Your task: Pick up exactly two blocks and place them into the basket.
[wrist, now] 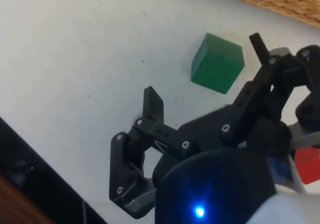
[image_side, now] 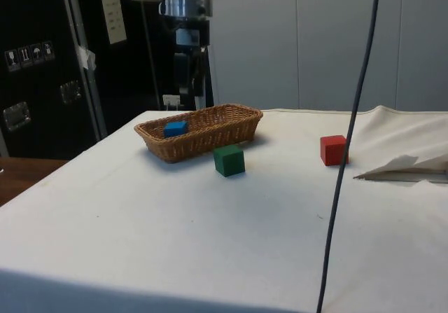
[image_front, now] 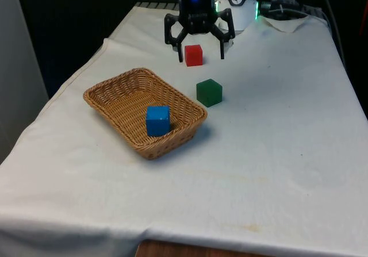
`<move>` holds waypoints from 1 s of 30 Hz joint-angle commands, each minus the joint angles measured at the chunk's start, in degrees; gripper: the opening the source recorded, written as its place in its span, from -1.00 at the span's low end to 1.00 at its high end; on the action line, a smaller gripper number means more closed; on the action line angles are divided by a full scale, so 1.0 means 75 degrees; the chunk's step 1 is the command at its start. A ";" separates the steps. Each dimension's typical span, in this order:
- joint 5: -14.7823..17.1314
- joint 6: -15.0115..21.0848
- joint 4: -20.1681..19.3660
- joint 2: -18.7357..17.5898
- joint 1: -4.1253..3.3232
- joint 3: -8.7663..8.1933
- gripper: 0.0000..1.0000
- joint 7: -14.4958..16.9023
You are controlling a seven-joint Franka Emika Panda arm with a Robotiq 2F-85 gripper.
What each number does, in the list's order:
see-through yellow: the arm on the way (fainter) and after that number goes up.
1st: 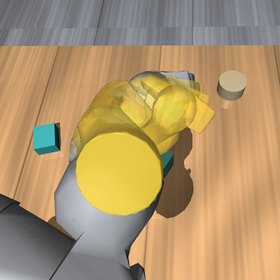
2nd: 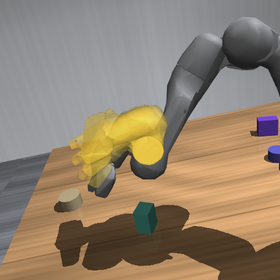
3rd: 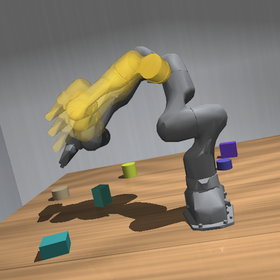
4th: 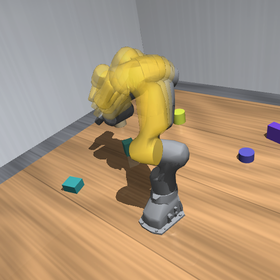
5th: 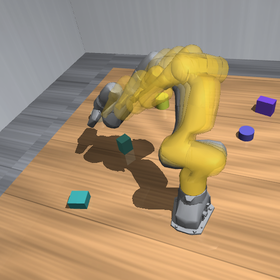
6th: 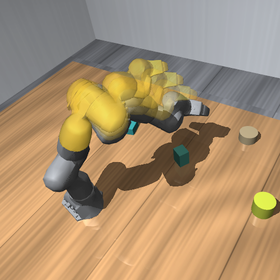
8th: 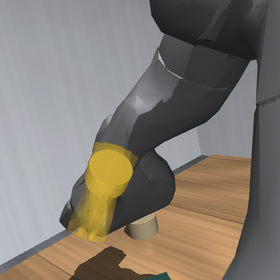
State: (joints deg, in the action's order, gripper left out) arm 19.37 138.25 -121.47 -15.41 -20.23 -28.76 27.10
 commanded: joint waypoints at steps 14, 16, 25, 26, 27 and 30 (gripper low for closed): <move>-0.0206 0.0726 -0.1077 0.0435 -0.0046 0.0168 1.00 0.0130; -0.0206 0.0825 -0.1184 0.0443 -0.0046 0.0206 1.00 0.0160; -0.0298 0.1261 -0.1597 0.0497 -0.0076 0.0390 1.00 0.0145; -0.0336 0.1314 -0.1635 0.0504 -0.0084 0.0413 1.00 0.0122; -0.0367 0.1375 -0.1681 0.0497 -0.0084 0.0443 1.00 0.0099; -0.0435 0.1566 -0.1811 0.0474 -0.0092 0.0527 1.00 0.0038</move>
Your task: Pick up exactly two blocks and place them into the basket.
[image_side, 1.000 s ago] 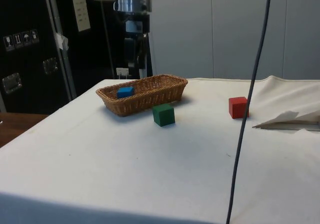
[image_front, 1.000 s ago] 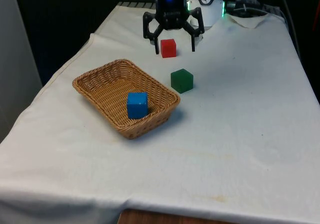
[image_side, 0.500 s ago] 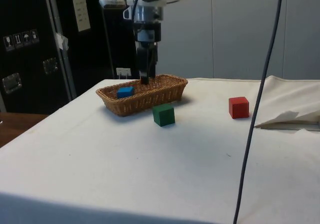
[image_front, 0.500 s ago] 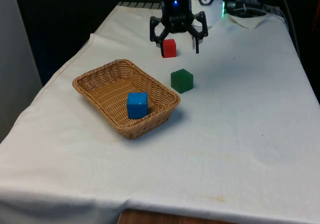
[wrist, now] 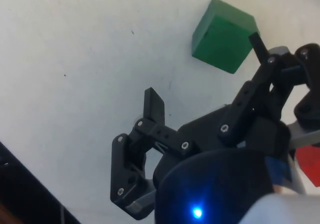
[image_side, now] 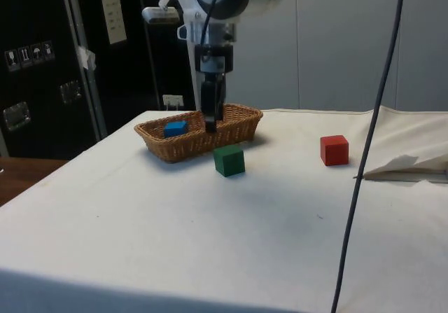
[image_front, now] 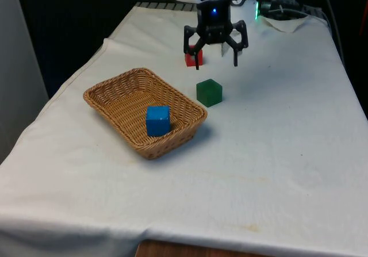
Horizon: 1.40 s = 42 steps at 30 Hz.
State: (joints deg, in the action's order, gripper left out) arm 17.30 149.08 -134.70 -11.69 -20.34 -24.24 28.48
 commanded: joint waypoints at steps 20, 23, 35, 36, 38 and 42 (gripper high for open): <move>-0.0252 0.1047 -0.0267 -0.0795 0.0000 0.0451 1.00 -0.0031; -0.0290 0.1154 -0.0237 -0.0963 0.0000 0.0405 1.00 0.0084; -0.0290 0.1406 -0.0420 -0.0963 0.0000 0.0237 1.00 0.0565; -0.0290 0.1413 -0.0443 -0.0940 0.0000 0.0237 1.00 0.0588; -0.0298 0.1444 -0.0497 -0.0886 -0.0008 0.0237 1.00 0.0619; -0.0351 0.1474 -0.0596 -0.0795 -0.0038 0.0199 1.00 0.0626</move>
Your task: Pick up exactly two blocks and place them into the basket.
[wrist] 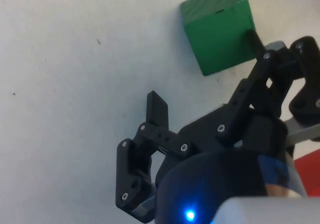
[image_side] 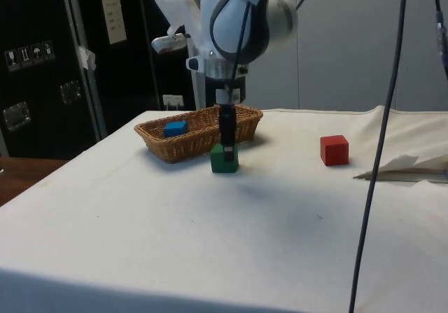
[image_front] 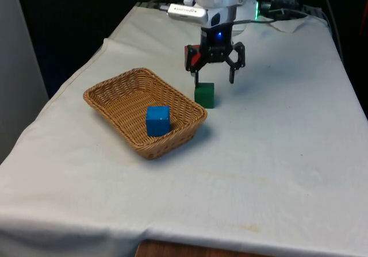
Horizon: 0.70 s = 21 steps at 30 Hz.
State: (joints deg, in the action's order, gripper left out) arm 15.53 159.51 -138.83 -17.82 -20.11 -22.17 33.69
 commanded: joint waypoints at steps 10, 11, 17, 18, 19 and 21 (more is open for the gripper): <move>-0.0420 -0.0130 0.0099 0.0176 -0.0023 -0.0275 1.00 -0.0069; -0.0466 -0.0176 0.0176 0.0130 -0.0008 -0.0321 1.00 -0.0061; -0.0474 -0.0222 0.0351 -0.0061 0.0023 -0.0367 1.00 -0.0023; -0.0458 -0.0222 0.0382 -0.0107 0.0031 -0.0359 1.00 -0.0008; -0.0435 -0.0222 0.0397 -0.0138 0.0046 -0.0351 1.00 0.0008; -0.0397 -0.0229 0.0443 -0.0206 0.0076 -0.0328 1.00 0.0038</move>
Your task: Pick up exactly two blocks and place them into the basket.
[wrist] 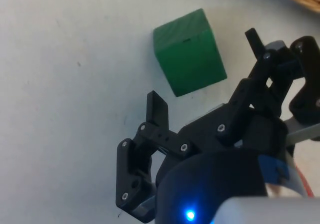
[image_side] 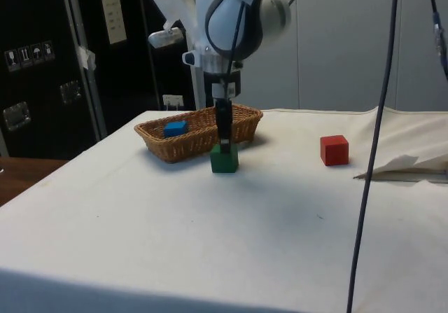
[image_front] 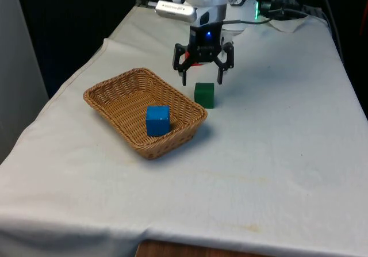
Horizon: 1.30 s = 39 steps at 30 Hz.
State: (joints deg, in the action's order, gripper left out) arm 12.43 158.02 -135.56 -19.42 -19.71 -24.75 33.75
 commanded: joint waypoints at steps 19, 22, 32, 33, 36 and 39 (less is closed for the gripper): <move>0.0160 -0.0015 -0.0145 0.0008 0.0008 0.0115 1.00 -0.0015; 0.0474 0.0015 -0.0084 -0.0099 0.0107 0.0306 1.00 0.0122; 0.0970 -0.0046 0.0267 -0.0519 0.0160 0.0435 1.00 0.0168; 0.1024 -0.0053 0.0313 -0.0573 0.0160 0.0443 1.00 0.0176; 0.1176 -0.0046 0.0428 -0.0726 0.0153 0.0466 1.00 0.0168; 0.1299 -0.0046 0.0519 -0.0848 0.0153 0.0481 0.96 0.0168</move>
State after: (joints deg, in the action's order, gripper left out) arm 20.91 157.85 -131.95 -25.90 -19.54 -22.35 34.03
